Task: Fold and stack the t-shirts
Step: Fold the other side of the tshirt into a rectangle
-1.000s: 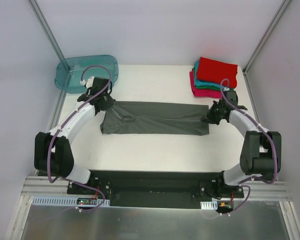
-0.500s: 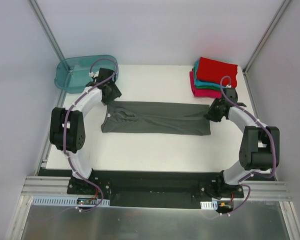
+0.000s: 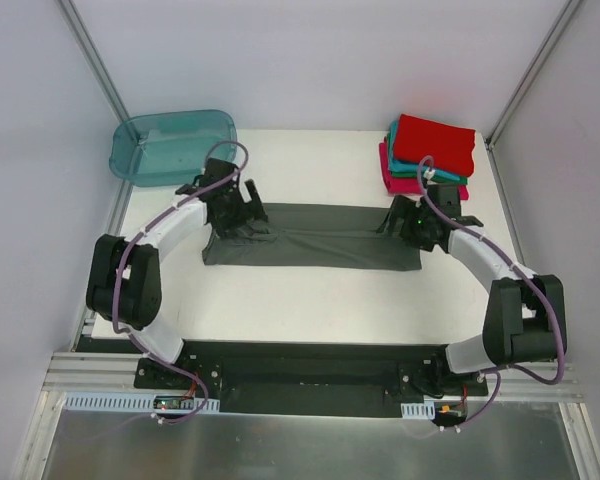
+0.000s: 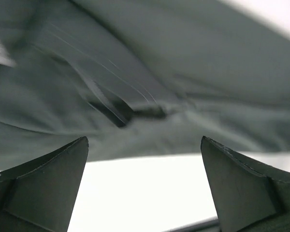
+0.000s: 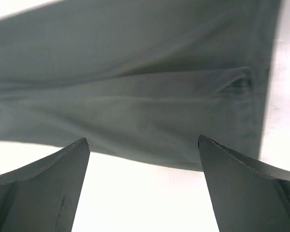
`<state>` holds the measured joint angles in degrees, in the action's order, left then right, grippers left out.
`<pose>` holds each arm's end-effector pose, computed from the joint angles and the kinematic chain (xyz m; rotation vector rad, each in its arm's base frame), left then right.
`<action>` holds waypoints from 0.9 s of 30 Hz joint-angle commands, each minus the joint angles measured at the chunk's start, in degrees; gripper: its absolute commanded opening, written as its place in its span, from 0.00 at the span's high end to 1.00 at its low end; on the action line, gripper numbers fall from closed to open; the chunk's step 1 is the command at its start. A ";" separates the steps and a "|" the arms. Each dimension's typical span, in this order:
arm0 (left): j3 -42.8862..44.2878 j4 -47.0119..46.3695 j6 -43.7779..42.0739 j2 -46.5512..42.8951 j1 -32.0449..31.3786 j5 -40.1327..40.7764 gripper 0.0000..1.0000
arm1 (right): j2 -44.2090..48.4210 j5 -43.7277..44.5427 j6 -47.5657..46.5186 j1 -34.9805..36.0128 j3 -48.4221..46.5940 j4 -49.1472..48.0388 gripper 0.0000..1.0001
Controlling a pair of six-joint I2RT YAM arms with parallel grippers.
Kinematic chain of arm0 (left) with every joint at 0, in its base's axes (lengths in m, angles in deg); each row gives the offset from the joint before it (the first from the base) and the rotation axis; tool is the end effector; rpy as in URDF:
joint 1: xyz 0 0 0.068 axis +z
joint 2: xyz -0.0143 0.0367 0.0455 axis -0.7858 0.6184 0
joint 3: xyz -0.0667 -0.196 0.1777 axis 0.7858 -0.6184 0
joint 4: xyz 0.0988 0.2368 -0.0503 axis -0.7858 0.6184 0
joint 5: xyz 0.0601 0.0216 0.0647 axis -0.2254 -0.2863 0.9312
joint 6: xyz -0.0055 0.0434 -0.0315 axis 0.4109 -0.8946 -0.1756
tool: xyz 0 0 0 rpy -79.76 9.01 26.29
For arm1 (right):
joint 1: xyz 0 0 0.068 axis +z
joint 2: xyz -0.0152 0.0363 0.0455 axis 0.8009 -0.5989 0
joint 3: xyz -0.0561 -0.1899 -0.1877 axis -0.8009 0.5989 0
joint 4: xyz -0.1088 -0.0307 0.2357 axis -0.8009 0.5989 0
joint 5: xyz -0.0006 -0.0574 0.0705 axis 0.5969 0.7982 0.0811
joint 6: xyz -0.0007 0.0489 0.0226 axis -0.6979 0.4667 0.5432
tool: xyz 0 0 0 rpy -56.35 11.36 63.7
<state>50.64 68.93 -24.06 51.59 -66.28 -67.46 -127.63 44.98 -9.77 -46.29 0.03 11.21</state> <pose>0.3444 -0.0929 0.2406 -0.4530 2.4440 -0.5375 0.3010 0.0440 0.2263 -0.0546 2.3530 0.3849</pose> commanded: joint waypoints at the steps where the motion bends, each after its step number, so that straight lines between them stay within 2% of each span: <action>1: -2.84 -2.62 -1.04 -0.31 -6.16 -8.31 0.01 | -1.54 -4.89 -4.51 2.57 1.01 -3.96 0.04; 6: -1.61 -2.62 -0.07 3.99 -6.88 -7.69 0.01 | -3.22 -3.93 -4.42 2.66 0.40 -2.91 0.04; 11: 1.98 -2.53 -0.69 8.38 -6.79 -3.83 0.01 | -2.95 -1.11 -5.30 2.66 0.22 -1.59 0.04; 21: 21.83 1.42 -3.50 19.45 -6.70 2.59 0.01 | -5.14 1.97 -6.27 2.66 -1.97 2.27 0.04; 25: 32.73 6.86 -5.61 26.92 -6.61 2.07 0.01 | -5.68 4.07 -6.97 2.66 -2.68 3.68 0.04; 27: 35.56 9.67 -6.05 28.78 -6.61 0.93 0.01 | -5.41 4.43 -6.97 2.66 -2.68 3.78 0.04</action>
<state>80.21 71.22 -27.23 76.38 -73.10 -66.85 -133.16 47.21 -15.37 -43.58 -0.41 13.20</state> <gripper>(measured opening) 0.990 0.962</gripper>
